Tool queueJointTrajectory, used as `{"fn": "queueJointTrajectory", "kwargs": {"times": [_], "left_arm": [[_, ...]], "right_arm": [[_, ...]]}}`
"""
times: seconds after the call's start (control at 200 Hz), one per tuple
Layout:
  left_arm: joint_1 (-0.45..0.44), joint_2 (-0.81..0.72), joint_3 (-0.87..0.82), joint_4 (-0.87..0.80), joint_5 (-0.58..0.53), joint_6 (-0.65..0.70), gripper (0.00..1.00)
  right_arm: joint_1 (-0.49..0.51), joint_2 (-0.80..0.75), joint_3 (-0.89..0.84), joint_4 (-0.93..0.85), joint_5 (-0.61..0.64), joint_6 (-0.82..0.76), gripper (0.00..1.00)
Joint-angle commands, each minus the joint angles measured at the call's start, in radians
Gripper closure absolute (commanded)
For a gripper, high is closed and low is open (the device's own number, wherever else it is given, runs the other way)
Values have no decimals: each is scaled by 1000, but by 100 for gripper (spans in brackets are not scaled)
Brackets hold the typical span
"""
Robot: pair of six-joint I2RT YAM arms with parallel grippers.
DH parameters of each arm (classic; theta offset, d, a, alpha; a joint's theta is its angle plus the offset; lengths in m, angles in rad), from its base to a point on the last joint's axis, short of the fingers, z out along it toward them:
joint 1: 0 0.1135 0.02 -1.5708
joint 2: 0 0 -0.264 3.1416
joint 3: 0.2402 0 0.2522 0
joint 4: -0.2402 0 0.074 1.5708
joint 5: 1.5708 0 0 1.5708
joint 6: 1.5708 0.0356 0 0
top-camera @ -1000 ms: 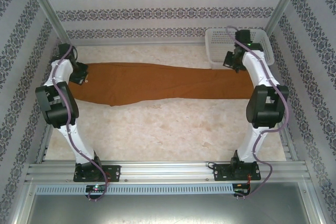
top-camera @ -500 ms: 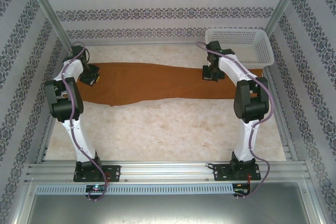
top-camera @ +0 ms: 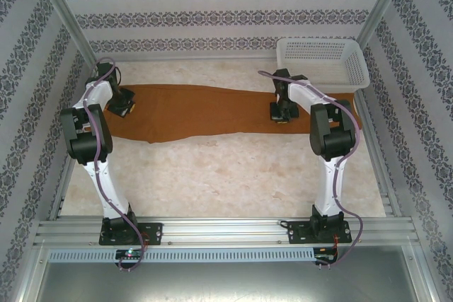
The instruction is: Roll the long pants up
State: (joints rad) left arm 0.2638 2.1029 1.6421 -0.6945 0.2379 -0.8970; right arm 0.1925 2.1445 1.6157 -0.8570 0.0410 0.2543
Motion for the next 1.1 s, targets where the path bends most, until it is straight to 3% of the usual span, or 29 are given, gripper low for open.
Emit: {"fn": "queueJointTrajectory", "kwargs": {"times": [0.0, 0.32, 0.61, 0.644, 0.699, 0.774, 0.934, 1.099], "left_arm": [[17, 10, 18, -36, -8, 26, 100], [59, 51, -34, -20, 40, 35, 100], [97, 20, -100, 7, 52, 41, 100], [99, 25, -91, 4, 51, 42, 100], [100, 35, -73, -6, 52, 48, 100], [102, 56, -48, -24, 44, 59, 100], [130, 73, -53, -48, 53, 36, 100], [184, 82, -85, -26, 103, 7, 100]], "right_arm": [[18, -12, -34, -48, 36, -20, 100], [28, -62, -137, -84, 86, -27, 100], [20, -214, -299, -27, 99, 1, 100], [14, -232, -287, -31, 88, 7, 90], [0, -260, -259, -43, 68, 18, 53], [-32, -296, -194, -77, 47, 25, 35], [-172, -365, -69, -133, -18, 26, 28], [-454, -372, -41, -107, -246, 45, 27]]}}
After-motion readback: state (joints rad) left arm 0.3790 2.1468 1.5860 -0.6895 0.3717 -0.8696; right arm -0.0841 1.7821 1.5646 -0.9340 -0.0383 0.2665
